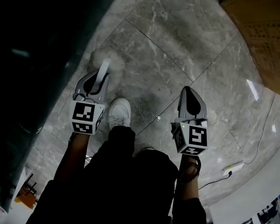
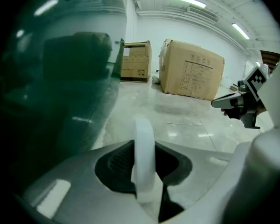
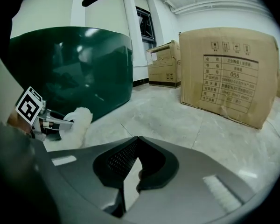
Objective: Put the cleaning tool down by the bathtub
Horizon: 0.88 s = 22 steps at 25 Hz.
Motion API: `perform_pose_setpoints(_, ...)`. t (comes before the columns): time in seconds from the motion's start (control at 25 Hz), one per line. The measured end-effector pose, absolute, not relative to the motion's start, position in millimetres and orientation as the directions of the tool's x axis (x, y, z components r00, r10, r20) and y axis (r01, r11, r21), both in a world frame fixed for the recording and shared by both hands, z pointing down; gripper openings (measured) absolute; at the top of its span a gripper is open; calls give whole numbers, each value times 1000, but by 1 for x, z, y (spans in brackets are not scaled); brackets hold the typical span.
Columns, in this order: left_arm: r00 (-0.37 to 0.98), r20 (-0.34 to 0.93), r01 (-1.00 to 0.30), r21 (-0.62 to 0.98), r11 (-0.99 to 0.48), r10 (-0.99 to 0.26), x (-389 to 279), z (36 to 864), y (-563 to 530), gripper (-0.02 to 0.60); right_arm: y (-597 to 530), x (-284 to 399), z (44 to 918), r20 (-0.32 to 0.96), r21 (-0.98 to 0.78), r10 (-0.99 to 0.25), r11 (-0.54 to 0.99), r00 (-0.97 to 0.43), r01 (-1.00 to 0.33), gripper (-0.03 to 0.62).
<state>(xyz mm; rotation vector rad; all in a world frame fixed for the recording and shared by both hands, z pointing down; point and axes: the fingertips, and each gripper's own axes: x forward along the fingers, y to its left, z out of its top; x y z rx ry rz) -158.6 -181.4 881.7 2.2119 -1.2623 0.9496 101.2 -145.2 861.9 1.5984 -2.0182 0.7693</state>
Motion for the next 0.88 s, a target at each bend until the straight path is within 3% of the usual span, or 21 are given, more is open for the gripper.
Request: perform_pose_setpoints(0.88, 379, 765, -831, 32, -556, -521, -135, 936, -190, 90, -156, 103, 910, 675, -200, -683, 195, -279, -960, 15)
